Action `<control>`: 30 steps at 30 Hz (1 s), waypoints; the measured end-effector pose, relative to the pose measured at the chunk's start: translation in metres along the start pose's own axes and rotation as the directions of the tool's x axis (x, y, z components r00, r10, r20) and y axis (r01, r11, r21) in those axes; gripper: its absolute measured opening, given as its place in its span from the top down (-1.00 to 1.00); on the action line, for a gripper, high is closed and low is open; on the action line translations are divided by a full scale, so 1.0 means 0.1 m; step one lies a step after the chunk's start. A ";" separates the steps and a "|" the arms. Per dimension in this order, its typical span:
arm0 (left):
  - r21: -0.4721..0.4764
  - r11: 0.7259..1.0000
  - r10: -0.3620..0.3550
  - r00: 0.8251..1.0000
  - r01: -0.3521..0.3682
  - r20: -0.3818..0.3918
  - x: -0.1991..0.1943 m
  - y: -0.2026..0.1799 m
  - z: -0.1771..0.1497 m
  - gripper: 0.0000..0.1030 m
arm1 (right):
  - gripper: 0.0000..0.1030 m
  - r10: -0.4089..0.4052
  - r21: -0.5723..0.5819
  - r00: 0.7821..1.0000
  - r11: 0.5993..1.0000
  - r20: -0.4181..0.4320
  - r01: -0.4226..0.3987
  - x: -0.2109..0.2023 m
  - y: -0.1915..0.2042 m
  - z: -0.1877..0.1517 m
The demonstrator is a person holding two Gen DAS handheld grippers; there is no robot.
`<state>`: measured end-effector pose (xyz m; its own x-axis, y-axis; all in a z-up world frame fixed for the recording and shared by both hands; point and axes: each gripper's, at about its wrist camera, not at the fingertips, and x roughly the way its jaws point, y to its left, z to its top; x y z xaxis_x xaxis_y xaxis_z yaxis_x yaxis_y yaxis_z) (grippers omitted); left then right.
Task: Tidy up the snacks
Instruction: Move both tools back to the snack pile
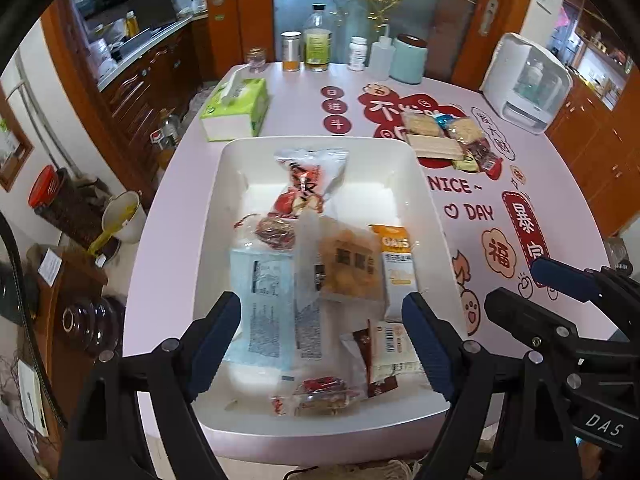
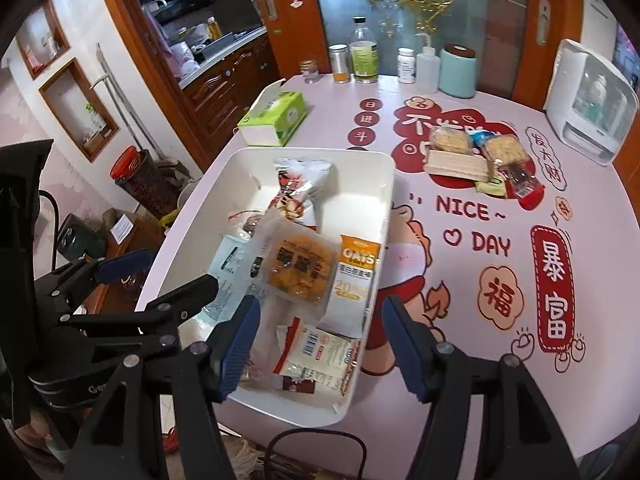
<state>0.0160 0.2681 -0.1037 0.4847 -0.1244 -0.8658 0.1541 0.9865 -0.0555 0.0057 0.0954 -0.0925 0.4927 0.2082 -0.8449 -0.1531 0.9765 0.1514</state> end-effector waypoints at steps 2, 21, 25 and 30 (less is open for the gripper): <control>0.021 1.000 -0.007 1.000 0.007 -0.003 0.02 -0.08 0.01 -0.59 | -0.25 -0.010 0.018 1.000 1.000 0.001 0.010 -0.01 -0.07 -0.03; 0.268 0.963 -0.050 0.979 -0.005 0.199 0.01 -1.42 1.39 -0.67 | -0.24 -0.340 0.183 0.928 0.933 0.153 0.311 -0.86 -1.72 0.37; 0.278 0.960 -0.029 0.974 -0.035 0.226 0.10 -1.72 1.94 -0.71 | -0.24 -0.390 0.116 0.891 0.921 0.233 0.373 -1.05 -2.12 0.85; 0.267 0.961 0.016 0.980 -0.070 0.200 0.51 -2.00 2.55 -0.79 | -0.24 -0.355 0.095 0.905 0.935 0.235 0.342 -0.85 -2.69 1.50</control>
<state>0.2296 0.0373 -0.0095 0.6495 -0.1274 -0.7496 0.3440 0.9284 0.1404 0.1329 -0.1767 0.0157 0.7013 -0.1454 -0.6979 0.1070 0.9894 -0.0986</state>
